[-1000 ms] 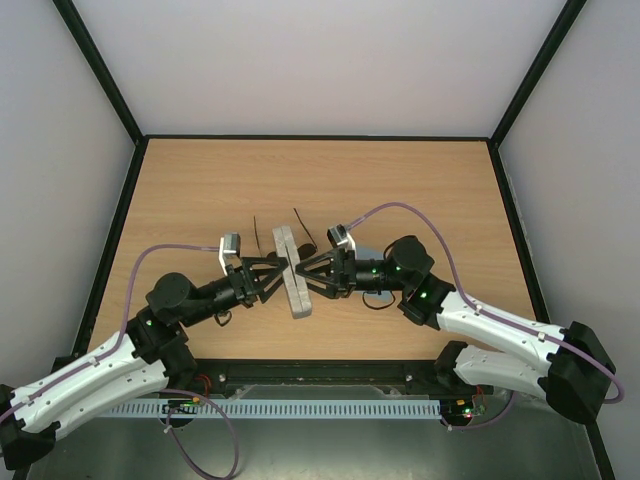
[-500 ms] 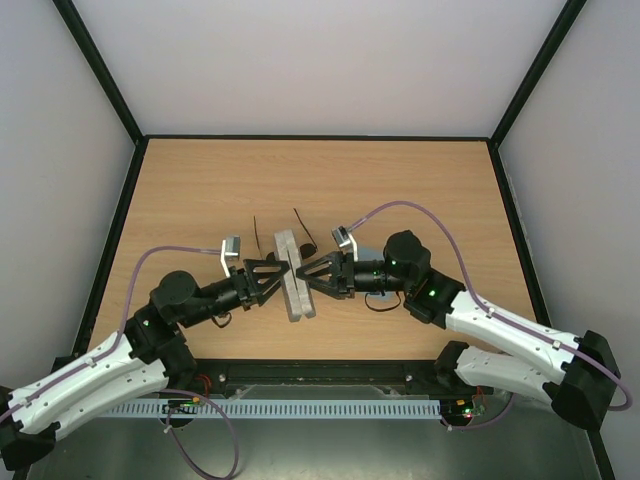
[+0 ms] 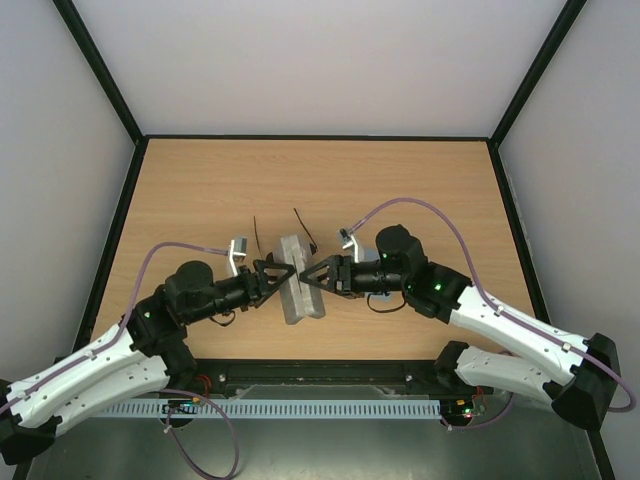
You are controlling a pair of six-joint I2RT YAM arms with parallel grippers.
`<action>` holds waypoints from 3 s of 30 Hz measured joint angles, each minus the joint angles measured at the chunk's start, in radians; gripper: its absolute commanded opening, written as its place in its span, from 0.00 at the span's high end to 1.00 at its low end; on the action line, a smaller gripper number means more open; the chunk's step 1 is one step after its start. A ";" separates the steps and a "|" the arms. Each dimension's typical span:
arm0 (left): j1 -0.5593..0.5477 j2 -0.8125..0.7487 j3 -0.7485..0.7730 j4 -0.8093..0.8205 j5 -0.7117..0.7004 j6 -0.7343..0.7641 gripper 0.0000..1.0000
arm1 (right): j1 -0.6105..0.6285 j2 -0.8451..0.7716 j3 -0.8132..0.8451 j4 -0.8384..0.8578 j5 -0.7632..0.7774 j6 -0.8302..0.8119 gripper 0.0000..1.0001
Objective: Organize the sunglasses
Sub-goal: Open the sunglasses case, then place the sunglasses case at the center of the board.
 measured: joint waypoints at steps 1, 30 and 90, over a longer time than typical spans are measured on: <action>0.000 0.007 0.006 -0.016 -0.002 0.005 0.34 | 0.000 0.001 0.002 -0.018 0.008 -0.012 0.74; 0.015 0.022 0.167 -0.280 -0.095 0.105 0.01 | 0.002 0.006 -0.001 -0.117 0.069 -0.069 0.74; 0.092 -0.030 0.085 -0.334 0.020 0.232 0.01 | -0.225 1.355 1.280 -1.146 1.405 -0.557 0.42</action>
